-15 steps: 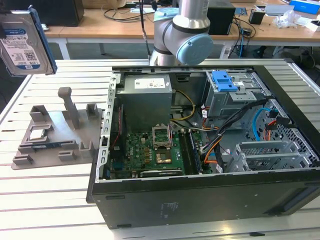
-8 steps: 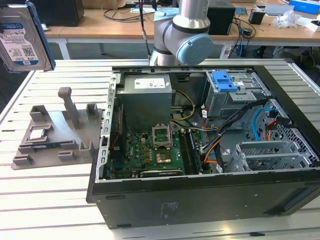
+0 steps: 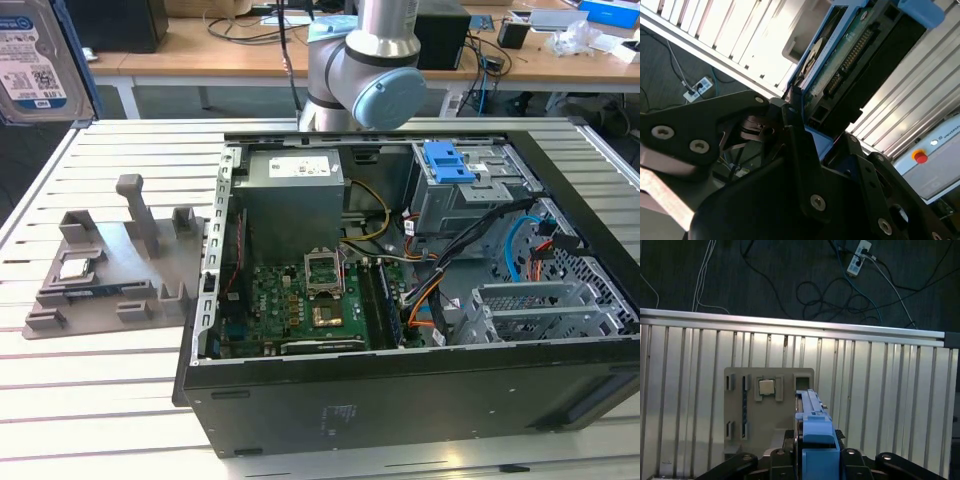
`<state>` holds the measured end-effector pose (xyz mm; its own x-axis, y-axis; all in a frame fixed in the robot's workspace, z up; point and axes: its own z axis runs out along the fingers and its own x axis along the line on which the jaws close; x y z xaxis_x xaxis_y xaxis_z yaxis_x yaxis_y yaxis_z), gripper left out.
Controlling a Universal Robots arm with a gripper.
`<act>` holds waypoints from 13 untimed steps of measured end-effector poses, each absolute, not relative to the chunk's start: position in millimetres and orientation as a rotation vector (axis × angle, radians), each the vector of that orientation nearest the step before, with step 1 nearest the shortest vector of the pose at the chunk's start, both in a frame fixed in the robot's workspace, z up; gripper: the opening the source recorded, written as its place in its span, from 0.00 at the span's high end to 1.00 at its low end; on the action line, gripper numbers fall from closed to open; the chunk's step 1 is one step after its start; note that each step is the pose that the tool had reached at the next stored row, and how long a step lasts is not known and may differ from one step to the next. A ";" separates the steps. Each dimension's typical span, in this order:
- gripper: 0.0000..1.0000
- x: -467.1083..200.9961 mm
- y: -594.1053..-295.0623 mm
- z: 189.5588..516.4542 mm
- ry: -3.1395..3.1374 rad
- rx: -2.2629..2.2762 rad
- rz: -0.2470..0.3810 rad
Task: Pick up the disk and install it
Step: 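Pick up the disk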
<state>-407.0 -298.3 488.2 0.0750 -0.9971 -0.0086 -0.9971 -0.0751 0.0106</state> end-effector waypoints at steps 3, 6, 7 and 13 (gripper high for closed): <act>0.63 -406.9 -298.3 504.1 -2.135 2.302 -0.021; 0.63 -407.0 -298.3 507.4 -2.137 2.304 -0.026; 0.63 -407.0 -298.3 507.4 -2.137 2.304 -0.026; 0.63 -407.0 -304.0 507.5 -2.141 2.308 -0.034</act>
<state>-407.0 -304.0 507.5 0.0749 -0.9970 -0.0207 -0.9971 -0.0751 0.0097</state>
